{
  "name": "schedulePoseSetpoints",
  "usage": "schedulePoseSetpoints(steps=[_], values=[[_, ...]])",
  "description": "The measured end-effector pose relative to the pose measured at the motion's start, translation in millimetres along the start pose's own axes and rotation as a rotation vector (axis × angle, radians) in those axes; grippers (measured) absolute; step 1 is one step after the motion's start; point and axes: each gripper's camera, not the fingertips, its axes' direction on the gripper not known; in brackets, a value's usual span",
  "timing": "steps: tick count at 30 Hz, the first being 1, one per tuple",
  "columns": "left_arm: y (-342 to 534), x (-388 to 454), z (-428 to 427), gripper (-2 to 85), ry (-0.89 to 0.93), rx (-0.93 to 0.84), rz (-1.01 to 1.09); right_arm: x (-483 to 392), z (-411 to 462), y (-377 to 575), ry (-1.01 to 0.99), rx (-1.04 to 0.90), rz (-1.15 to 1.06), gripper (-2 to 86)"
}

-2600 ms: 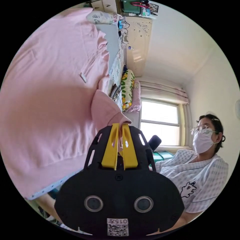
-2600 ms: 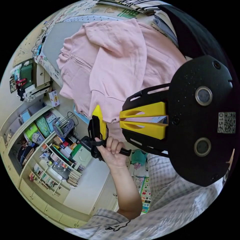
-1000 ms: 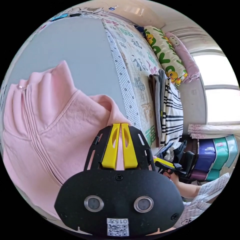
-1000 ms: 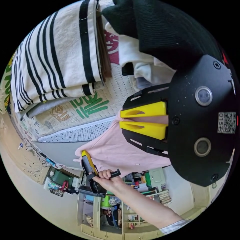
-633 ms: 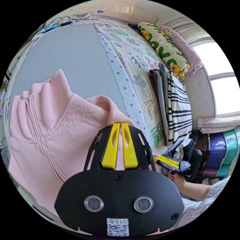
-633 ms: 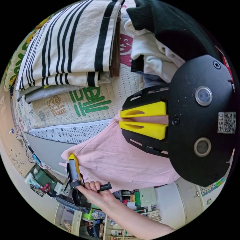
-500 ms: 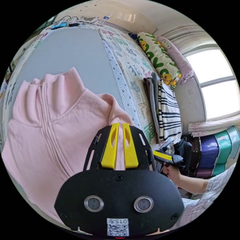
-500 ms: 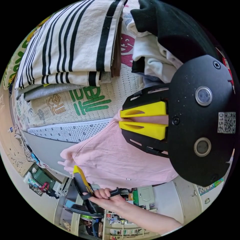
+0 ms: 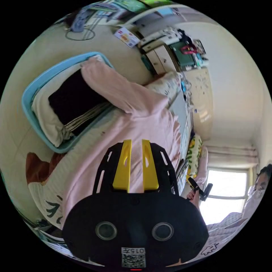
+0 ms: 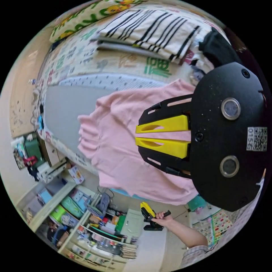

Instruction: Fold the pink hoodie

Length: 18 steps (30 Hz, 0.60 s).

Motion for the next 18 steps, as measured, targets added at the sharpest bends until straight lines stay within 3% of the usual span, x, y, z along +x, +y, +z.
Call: schedulePoseSetpoints(steps=[8, 18], values=[[-137, -72, -40, 8.2, 0.070, 0.114, -0.062, -313, 193, -272, -0.192, -0.187, -0.457, 4.4], [-276, -151, -18, 8.9, 0.081, 0.108, -0.156, -557, 462, -450, -0.139, -0.410, -0.587, 5.7]])
